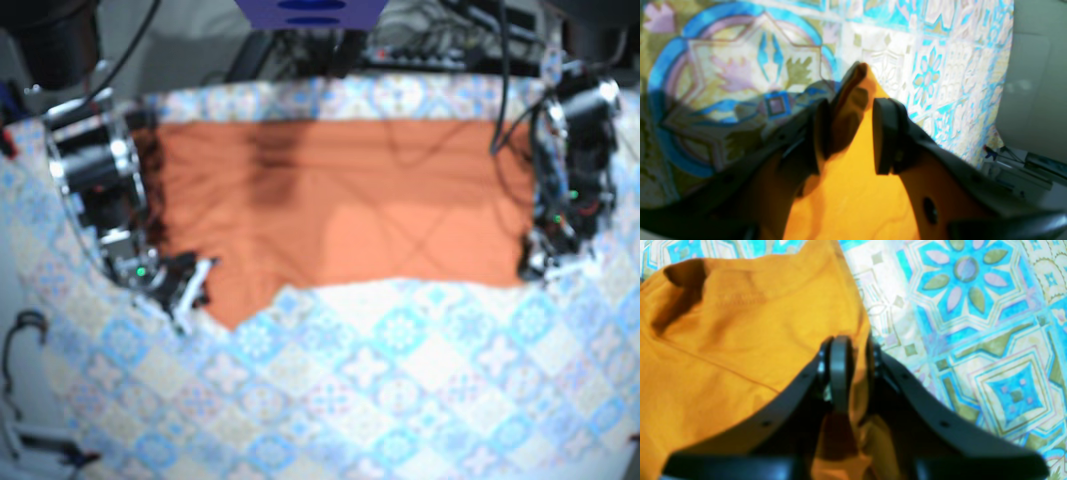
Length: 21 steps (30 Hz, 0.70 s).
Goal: Fold the T-shirt properly
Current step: 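Hold the hem edges with both grippers and lift them slightly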
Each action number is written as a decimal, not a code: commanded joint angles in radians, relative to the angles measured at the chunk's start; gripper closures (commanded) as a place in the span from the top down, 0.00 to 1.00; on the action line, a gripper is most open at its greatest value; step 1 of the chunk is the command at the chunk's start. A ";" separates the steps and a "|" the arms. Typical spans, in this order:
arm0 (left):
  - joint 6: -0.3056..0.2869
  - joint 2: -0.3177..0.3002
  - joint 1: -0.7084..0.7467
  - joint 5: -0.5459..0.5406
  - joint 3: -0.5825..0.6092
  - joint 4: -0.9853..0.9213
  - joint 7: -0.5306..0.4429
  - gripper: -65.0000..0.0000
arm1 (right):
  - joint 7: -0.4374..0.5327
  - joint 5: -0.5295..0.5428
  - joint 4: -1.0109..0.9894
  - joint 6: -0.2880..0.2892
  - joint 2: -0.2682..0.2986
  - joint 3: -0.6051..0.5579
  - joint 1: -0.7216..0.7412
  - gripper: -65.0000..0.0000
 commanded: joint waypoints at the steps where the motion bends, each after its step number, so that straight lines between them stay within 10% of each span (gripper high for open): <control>1: 0.016 -0.028 -0.006 0.030 -0.001 0.011 -0.011 0.34 | 0.015 0.004 0.013 0.001 0.007 0.000 0.028 0.13; 21: 0.016 0.006 -0.004 0.076 0.000 0.014 -0.010 0.33 | 0.017 0.006 0.013 0.001 0.007 -0.063 0.027 0.13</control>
